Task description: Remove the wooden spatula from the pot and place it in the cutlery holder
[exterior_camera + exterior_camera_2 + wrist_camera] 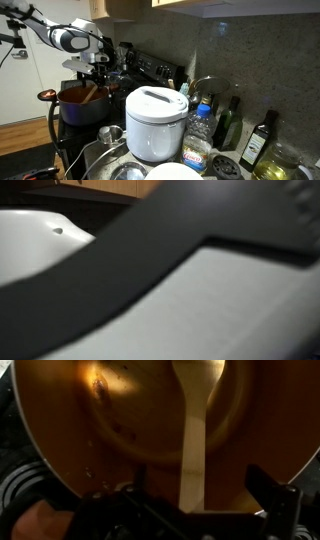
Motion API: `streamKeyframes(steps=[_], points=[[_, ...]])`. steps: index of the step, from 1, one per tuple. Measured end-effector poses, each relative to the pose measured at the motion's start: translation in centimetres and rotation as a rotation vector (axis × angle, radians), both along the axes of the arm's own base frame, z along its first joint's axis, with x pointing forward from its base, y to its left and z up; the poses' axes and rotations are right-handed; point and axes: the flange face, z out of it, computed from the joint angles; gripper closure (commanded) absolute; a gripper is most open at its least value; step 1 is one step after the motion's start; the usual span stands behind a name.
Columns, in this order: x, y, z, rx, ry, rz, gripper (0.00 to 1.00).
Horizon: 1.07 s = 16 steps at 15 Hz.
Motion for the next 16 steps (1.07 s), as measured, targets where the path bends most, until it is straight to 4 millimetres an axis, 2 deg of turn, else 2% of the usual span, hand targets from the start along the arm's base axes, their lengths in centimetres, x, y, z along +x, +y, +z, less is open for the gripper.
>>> streamKeyframes(steps=[4,5,6,7,15,16], points=[[-0.5,0.1,-0.7,-0.008,0.013,0.007,0.0],[-0.5,0.2,-0.8,-0.009,0.016,0.008,0.25],[-0.6,0.2,-1.0,-0.01,0.018,0.01,0.26],[-0.7,0.2,-1.1,-0.011,0.02,0.011,0.32],[-0.9,0.4,-1.2,-0.013,0.022,0.016,0.95],[-0.9,0.4,-1.2,-0.013,0.022,0.016,0.96]])
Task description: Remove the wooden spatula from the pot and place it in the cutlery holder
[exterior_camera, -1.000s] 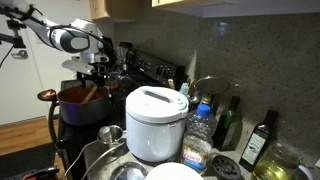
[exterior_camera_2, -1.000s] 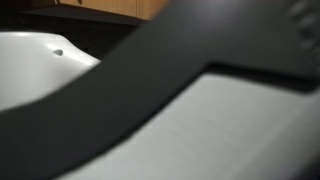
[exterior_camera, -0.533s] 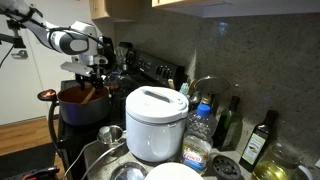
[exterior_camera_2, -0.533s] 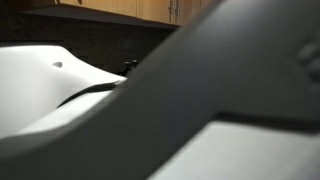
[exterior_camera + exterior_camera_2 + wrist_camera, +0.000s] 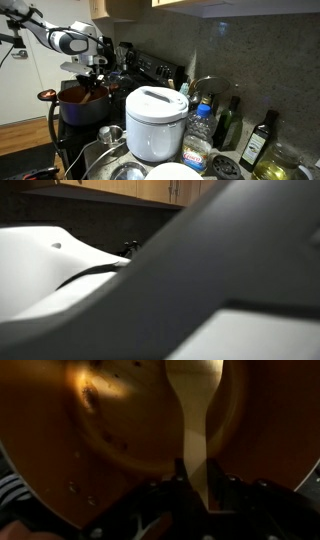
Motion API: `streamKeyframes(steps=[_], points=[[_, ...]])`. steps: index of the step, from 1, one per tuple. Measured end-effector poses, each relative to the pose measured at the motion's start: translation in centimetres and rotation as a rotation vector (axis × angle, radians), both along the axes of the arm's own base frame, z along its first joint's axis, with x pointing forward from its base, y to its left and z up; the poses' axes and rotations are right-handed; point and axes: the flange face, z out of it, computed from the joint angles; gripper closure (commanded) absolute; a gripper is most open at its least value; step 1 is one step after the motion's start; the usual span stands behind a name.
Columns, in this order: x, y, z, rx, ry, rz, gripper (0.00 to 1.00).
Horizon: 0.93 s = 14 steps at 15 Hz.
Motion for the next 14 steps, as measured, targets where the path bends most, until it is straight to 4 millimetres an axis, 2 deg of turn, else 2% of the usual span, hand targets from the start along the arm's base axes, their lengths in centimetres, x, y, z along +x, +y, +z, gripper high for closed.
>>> streamKeyframes(steps=[1,9,14], points=[[0.0,0.0,0.0,0.0,0.0,0.0,0.93],[0.2,-0.3,0.3,0.015,0.004,-0.016,0.93],[1.0,-1.5,2.9,0.087,-0.013,-0.062,0.93]])
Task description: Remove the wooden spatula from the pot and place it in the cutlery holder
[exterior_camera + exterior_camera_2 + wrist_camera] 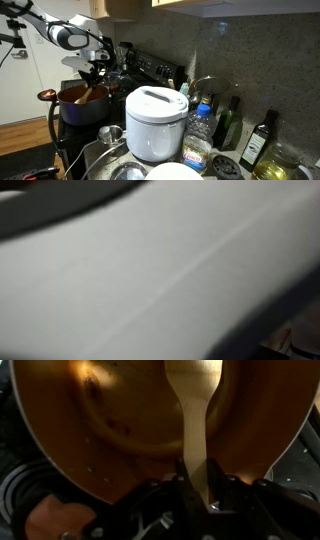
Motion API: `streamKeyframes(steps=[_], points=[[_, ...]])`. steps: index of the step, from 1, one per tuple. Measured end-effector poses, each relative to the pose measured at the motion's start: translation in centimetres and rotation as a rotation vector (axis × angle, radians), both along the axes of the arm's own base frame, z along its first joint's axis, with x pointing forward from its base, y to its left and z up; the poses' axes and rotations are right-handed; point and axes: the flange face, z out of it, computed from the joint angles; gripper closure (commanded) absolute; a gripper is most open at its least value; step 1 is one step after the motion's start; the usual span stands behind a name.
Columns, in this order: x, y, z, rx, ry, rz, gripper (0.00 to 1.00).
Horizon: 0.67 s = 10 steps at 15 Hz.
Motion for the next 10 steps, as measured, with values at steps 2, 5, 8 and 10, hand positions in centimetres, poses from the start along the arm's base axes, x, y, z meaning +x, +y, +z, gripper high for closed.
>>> streamKeyframes(steps=[2,5,8,10], points=[[0.4,-0.9,2.0,0.024,-0.031,-0.027,0.93],[1.0,-2.7,5.5,0.054,-0.099,-0.067,0.93],[1.5,-4.7,8.8,0.09,-0.174,-0.111,0.93],[2.0,-6.0,10.6,0.112,-0.225,-0.141,0.93]])
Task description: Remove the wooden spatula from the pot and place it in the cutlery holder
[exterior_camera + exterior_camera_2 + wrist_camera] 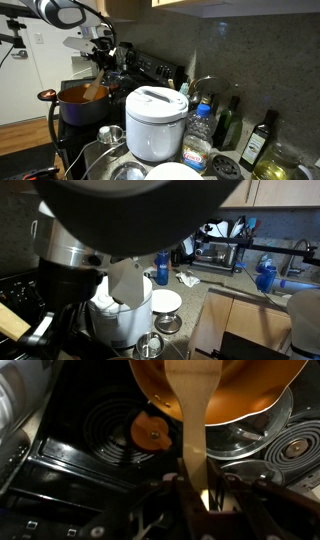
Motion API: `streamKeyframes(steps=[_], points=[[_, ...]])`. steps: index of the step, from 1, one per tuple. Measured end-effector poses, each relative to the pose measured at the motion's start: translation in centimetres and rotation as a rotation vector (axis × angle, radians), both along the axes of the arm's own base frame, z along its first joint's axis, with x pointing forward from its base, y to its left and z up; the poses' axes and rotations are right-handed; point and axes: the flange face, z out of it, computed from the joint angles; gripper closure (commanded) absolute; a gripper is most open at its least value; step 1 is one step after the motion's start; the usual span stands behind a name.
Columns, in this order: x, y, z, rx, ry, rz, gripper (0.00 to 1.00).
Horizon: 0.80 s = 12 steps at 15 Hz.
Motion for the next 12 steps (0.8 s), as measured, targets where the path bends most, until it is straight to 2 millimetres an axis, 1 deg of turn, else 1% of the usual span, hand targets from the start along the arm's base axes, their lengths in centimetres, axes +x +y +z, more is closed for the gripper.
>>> streamKeyframes(steps=[6,10,12], points=[[1.9,-2.7,4.1,0.027,-0.211,-0.067,0.93],[3.0,-3.7,6.5,0.02,-0.399,-0.12,0.93],[3.3,-4.0,7.3,0.015,-0.49,-0.132,0.93]])
